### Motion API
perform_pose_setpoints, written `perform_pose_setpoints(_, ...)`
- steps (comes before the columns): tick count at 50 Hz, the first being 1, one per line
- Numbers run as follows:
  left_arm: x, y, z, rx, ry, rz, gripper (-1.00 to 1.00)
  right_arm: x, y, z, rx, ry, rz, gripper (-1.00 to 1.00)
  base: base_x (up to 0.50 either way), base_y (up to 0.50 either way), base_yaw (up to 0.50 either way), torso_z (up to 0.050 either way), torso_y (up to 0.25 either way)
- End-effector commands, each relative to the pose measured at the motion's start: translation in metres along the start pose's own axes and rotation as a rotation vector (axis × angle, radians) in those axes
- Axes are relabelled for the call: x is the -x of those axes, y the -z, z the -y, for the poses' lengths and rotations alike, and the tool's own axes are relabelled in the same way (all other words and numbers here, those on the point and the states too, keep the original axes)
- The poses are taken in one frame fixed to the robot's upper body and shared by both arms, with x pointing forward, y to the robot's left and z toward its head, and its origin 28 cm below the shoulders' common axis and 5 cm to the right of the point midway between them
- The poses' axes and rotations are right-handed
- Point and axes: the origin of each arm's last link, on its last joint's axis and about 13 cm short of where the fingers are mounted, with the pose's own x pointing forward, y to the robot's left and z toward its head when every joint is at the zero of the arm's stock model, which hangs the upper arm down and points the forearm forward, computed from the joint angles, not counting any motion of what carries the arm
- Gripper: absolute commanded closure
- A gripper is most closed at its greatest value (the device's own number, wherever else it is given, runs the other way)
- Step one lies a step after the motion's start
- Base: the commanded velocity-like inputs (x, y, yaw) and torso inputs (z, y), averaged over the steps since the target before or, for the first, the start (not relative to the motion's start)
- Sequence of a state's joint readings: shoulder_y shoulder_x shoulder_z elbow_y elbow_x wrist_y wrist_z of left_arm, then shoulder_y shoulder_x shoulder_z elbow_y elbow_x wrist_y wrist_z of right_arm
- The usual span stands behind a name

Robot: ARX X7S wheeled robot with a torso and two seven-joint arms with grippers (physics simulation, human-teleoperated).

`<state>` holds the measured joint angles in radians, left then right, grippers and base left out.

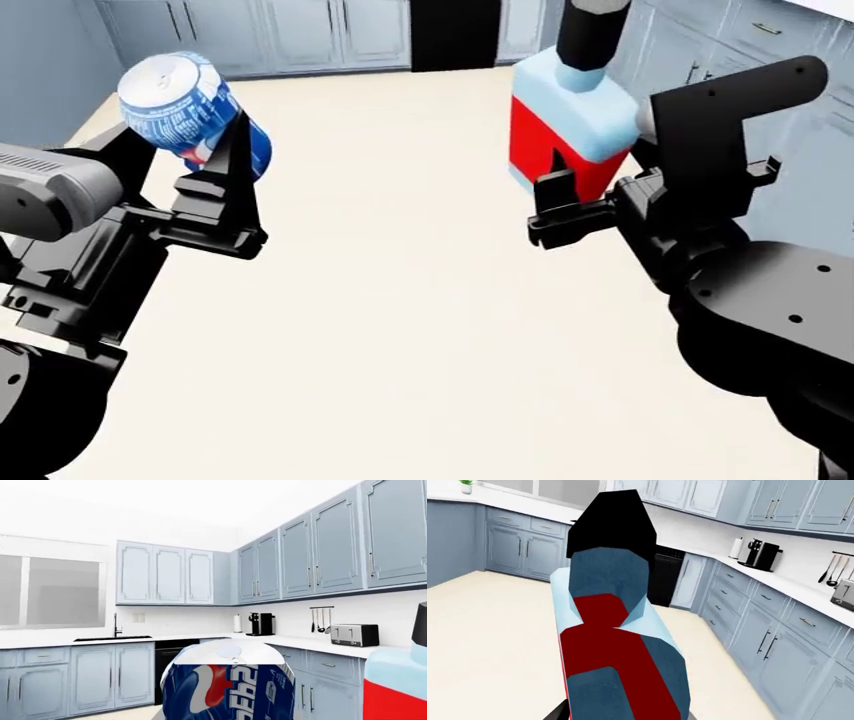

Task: Move the drinks to the dining counter.

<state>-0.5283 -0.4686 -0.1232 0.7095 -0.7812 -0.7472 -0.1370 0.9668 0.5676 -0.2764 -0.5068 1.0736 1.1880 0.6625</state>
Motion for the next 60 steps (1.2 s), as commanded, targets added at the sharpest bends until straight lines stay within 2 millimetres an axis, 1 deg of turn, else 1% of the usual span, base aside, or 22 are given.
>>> perform_pose_setpoints(1,0.0,-0.0015,0.0,0.009,-0.005,0.01,1.0,0.0,-0.0052,0.005,0.008,0.054,0.029,1.0,0.07,0.43,0.41,0.0,0.0)
perform_pose_setpoints(17,0.0009,-0.0008,0.0001,0.011,-0.006,0.009,1.0,0.001,-0.0061,0.0062,-0.02,0.056,0.016,1.0,0.05,0.45,0.4,0.0,0.003)
perform_pose_setpoints(30,0.0006,-0.0008,0.0,0.01,-0.005,0.01,1.0,-0.0001,-0.0066,0.0067,-0.045,0.05,0.011,1.0,-0.08,0.51,0.0,0.001,0.002)
perform_pose_setpoints(40,-0.0005,-0.0006,0.0,0.011,-0.003,0.011,1.0,0.0005,-0.007,0.0065,-0.009,0.055,0.029,1.0,-0.06,0.51,0.0,0.001,0.002)
perform_pose_setpoints(41,-0.0004,-0.0005,0.0,0.01,-0.003,0.01,1.0,0.0007,-0.007,0.0057,0.023,0.053,0.039,1.0,-0.08,0.51,0.0,0.0,0.01)
perform_pose_setpoints(43,-0.0003,-0.0001,-0.0001,0.01,-0.004,0.009,1.0,0.0009,-0.0078,0.0051,0.008,0.044,0.036,1.0,-0.13,0.51,0.0,0.0,0.0)
perform_pose_setpoints(44,-0.0002,0.0002,-0.0001,0.01,-0.005,0.009,1.0,0.0009,-0.0079,0.0057,0.03,0.073,0.04,1.0,-0.14,0.51,0.0,0.0,0.0)
perform_pose_setpoints(45,0.0001,0.0004,-0.0001,0.011,-0.005,0.009,1.0,0.0009,-0.007,0.0057,0.05,0.07,0.039,1.0,0.03,0.5,0.22,0.0,0.01)
perform_pose_setpoints(60,0.0018,0.0012,-0.0003,0.012,-0.009,0.008,1.0,0.0017,-0.0065,0.0051,0.045,0.068,0.04,1.0,0.02,0.5,0.22,0.0,0.002)
